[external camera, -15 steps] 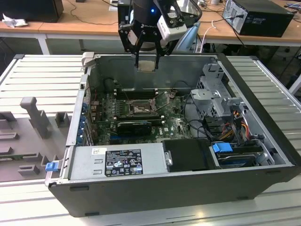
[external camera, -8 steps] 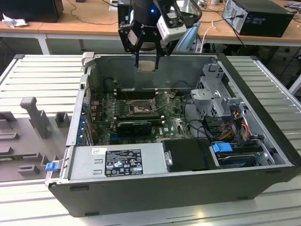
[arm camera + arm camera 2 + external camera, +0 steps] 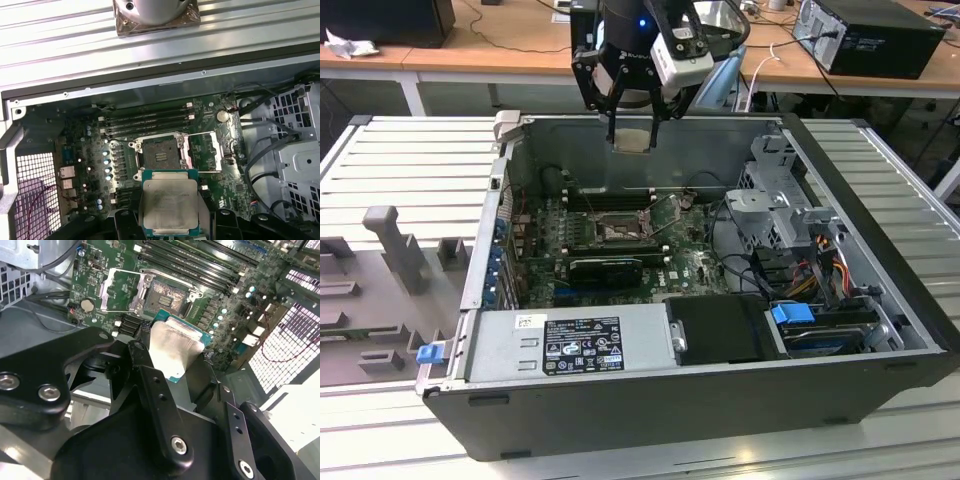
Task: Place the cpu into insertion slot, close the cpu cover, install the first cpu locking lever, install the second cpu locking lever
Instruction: 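Place the cpu into insertion slot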
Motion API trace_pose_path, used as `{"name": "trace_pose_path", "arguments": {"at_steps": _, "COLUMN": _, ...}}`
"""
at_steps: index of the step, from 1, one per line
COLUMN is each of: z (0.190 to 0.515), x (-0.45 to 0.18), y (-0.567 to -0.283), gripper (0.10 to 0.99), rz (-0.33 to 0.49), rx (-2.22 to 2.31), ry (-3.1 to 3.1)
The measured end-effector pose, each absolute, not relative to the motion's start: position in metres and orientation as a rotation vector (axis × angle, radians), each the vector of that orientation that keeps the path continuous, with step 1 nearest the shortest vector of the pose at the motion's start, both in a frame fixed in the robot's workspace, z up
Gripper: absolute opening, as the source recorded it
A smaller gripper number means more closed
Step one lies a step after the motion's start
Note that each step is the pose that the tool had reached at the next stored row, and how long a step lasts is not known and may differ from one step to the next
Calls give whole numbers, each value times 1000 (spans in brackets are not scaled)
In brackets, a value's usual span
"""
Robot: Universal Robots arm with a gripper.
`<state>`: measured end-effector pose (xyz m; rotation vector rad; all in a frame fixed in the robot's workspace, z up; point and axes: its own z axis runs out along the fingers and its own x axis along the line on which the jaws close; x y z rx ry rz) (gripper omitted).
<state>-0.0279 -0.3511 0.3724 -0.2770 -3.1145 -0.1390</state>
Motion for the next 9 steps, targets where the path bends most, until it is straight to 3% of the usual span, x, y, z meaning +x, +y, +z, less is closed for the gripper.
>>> {"name": "trace_pose_path", "arguments": {"at_steps": 9, "z": 372, "x": -28, "y": -351, "gripper": 529, "rz": -140, "rx": -479, "ry": -3096}}
